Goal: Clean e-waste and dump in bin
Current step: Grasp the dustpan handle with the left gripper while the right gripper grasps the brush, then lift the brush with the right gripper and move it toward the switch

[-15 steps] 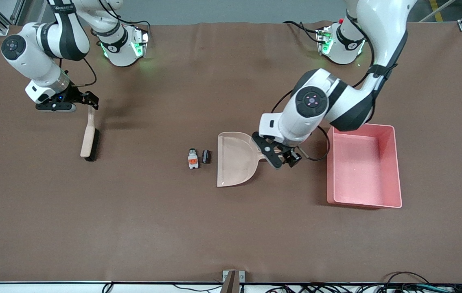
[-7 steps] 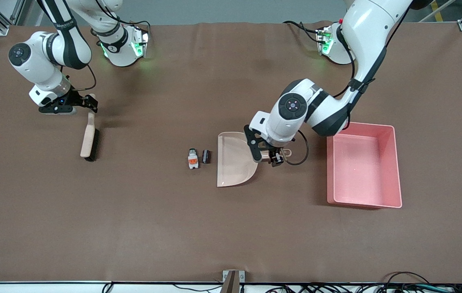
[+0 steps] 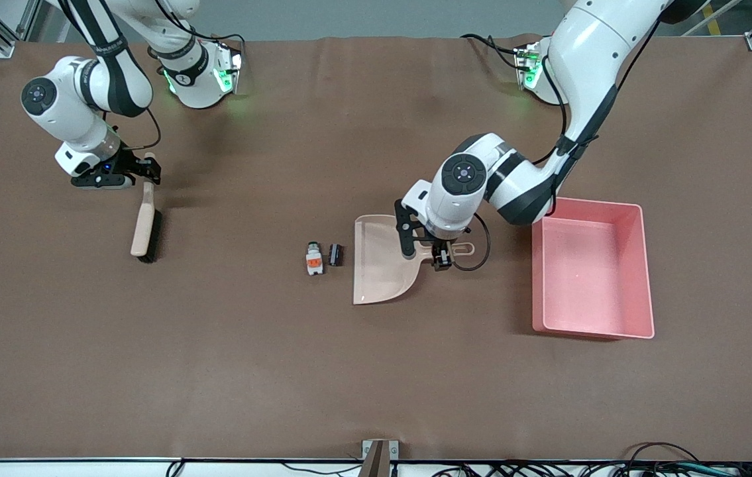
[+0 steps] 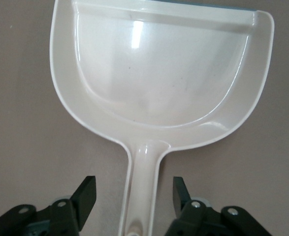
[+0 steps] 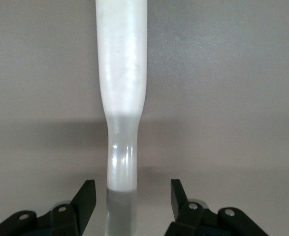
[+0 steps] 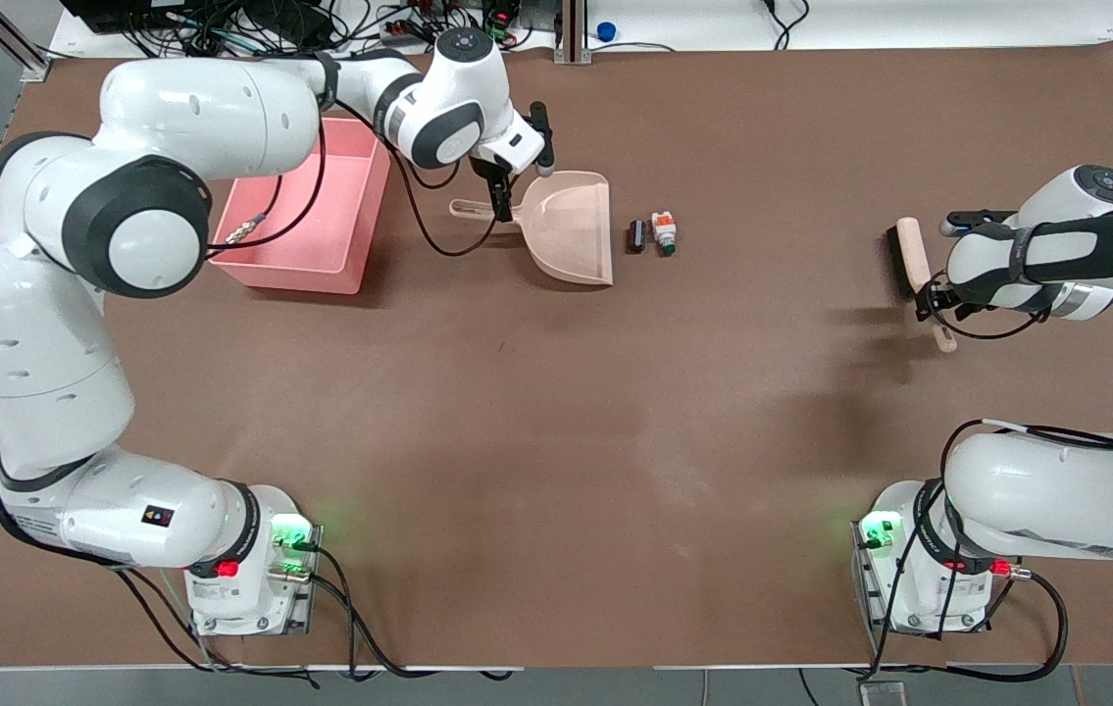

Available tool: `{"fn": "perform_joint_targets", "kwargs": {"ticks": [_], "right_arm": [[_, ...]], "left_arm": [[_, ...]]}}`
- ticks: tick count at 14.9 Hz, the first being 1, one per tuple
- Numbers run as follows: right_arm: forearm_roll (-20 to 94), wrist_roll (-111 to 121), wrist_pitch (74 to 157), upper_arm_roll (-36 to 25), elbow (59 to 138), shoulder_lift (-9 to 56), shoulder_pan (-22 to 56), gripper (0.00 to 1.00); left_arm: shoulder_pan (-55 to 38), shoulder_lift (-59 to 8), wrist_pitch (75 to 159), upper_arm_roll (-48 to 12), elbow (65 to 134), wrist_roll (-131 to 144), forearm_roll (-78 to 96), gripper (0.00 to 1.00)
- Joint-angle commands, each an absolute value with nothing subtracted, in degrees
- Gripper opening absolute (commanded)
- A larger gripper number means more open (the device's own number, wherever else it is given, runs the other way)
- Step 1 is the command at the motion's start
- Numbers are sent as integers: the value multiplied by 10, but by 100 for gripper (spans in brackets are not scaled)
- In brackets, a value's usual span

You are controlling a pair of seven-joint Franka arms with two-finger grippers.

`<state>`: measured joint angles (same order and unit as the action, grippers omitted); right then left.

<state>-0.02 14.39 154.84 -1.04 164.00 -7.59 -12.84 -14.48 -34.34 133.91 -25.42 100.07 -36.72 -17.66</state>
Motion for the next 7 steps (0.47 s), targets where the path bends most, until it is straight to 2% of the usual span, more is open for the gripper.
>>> {"fn": "perform_joint_targets", "kwargs": {"ticks": [1, 3, 5, 7], "right_arm": [[1, 146, 1578, -6, 1681, -90, -128, 46], [1, 143, 1577, -6, 1680, -88, -128, 25], [1, 135, 1575, -6, 1679, -88, -122, 0], [1, 127, 1566, -6, 1664, -72, -106, 0]], "left_arm": [[-144, -354, 1357, -258, 1002, -383, -188, 71], [-144, -355, 1362, -258, 1003, -385, -189, 71], [-144, -361, 1364, -257, 1003, -388, -189, 71], [-144, -366, 1381, -257, 1009, -391, -190, 71]]}}
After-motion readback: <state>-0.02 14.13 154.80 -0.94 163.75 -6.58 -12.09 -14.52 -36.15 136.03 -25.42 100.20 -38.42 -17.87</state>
